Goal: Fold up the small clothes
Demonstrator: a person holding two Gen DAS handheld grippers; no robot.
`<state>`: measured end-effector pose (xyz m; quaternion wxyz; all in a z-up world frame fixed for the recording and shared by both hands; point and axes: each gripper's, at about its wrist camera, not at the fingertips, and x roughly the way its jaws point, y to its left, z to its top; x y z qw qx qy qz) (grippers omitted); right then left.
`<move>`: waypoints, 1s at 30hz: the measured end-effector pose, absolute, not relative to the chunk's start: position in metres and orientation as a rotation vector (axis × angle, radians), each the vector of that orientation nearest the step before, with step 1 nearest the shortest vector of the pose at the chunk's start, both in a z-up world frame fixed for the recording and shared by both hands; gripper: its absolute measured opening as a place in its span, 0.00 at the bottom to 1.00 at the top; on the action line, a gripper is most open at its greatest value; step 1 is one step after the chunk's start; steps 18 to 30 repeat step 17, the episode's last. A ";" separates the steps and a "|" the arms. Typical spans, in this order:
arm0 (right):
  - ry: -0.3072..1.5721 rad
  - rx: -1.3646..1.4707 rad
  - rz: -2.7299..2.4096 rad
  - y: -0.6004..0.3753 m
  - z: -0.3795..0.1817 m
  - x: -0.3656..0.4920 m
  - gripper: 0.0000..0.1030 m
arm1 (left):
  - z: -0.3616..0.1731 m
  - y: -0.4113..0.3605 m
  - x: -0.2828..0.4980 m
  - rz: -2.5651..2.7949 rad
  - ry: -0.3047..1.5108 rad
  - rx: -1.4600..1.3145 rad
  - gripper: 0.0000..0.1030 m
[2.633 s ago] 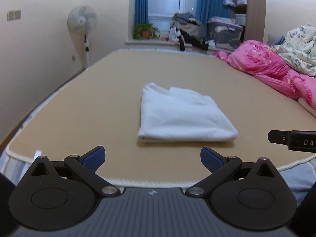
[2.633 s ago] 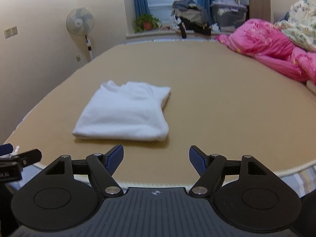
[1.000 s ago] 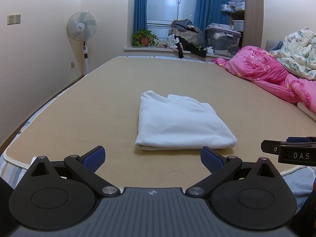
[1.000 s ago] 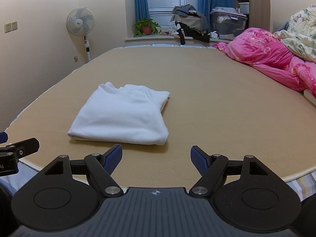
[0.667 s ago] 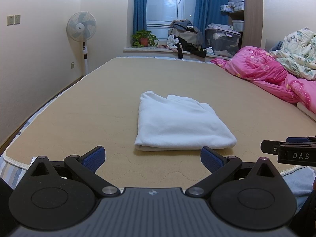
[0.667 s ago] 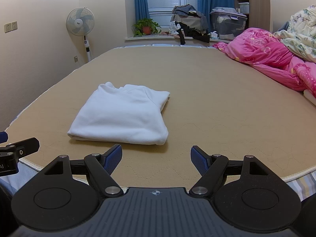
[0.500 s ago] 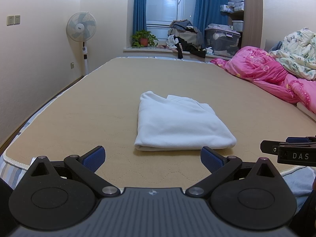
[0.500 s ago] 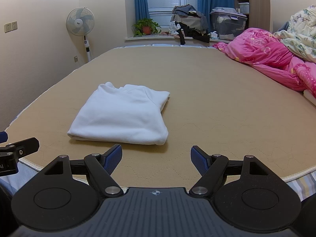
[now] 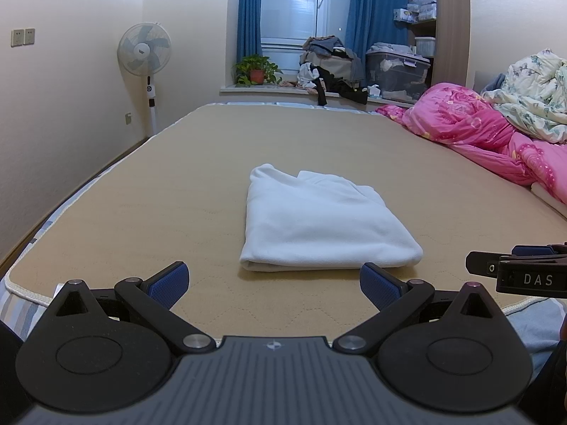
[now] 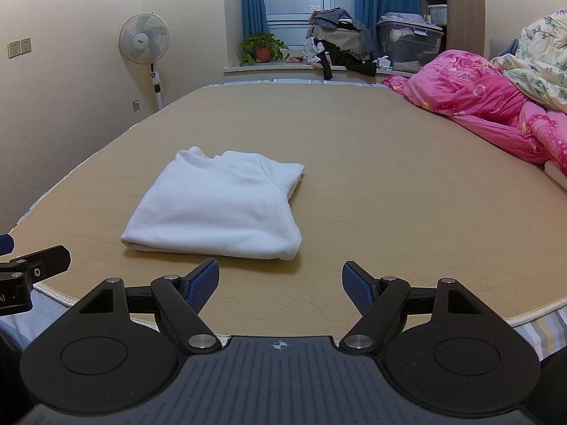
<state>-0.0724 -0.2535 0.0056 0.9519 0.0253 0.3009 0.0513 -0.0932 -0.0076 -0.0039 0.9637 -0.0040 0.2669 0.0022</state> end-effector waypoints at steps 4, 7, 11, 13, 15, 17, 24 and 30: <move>0.612 0.051 0.105 -0.254 0.005 -0.072 0.76 | -0.003 -0.007 -0.094 0.002 0.537 -0.006 1.00; 0.612 0.051 0.105 -0.254 0.006 -0.072 0.76 | -0.003 -0.005 -0.092 -0.003 0.537 -0.006 1.00; 0.612 0.051 0.105 -0.254 0.006 -0.072 0.76 | -0.003 -0.005 -0.092 -0.004 0.534 -0.005 1.00; 0.612 0.051 0.105 -0.254 0.006 -0.072 0.76 | -0.004 -0.003 -0.091 -0.009 0.533 -0.003 1.00; 0.612 0.051 0.105 -0.254 0.006 -0.072 0.76 | -0.005 -0.001 -0.090 -0.011 0.533 -0.001 1.00; 0.612 0.051 0.105 -0.254 0.006 -0.072 0.76 | -0.005 0.000 -0.090 -0.011 0.536 -0.003 1.00; 0.612 0.051 0.105 -0.254 0.006 -0.072 0.76 | -0.005 0.000 -0.090 -0.011 0.536 -0.003 1.00; 0.612 0.051 0.105 -0.254 0.006 -0.072 0.76 | -0.005 0.000 -0.090 -0.011 0.536 -0.003 1.00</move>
